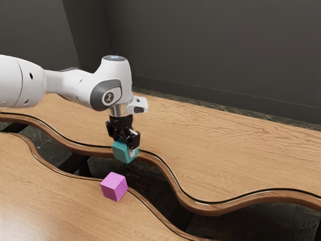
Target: Pick up the blue block with one arm, and put the blue block on the pink block with one arm
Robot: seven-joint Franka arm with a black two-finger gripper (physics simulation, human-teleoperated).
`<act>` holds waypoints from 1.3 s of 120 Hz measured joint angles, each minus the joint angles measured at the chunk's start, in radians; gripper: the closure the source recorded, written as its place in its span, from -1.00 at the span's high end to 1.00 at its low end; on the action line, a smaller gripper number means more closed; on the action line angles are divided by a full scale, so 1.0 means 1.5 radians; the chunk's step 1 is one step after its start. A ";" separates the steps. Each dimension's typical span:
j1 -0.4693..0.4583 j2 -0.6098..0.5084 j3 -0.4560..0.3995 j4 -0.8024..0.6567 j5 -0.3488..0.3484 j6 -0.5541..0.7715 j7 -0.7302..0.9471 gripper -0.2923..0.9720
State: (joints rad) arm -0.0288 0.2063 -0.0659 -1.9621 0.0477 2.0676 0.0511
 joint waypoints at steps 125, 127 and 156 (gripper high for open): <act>-0.009 -0.108 0.000 -0.231 0.000 0.143 -0.094 0.38; -0.009 -0.109 0.000 -0.231 0.000 0.144 -0.094 0.39; -0.003 -0.137 0.000 -0.228 -0.001 0.141 -0.098 0.49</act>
State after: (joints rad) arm -0.0331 0.0002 -0.0660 -2.3037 0.0466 2.2796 -0.0962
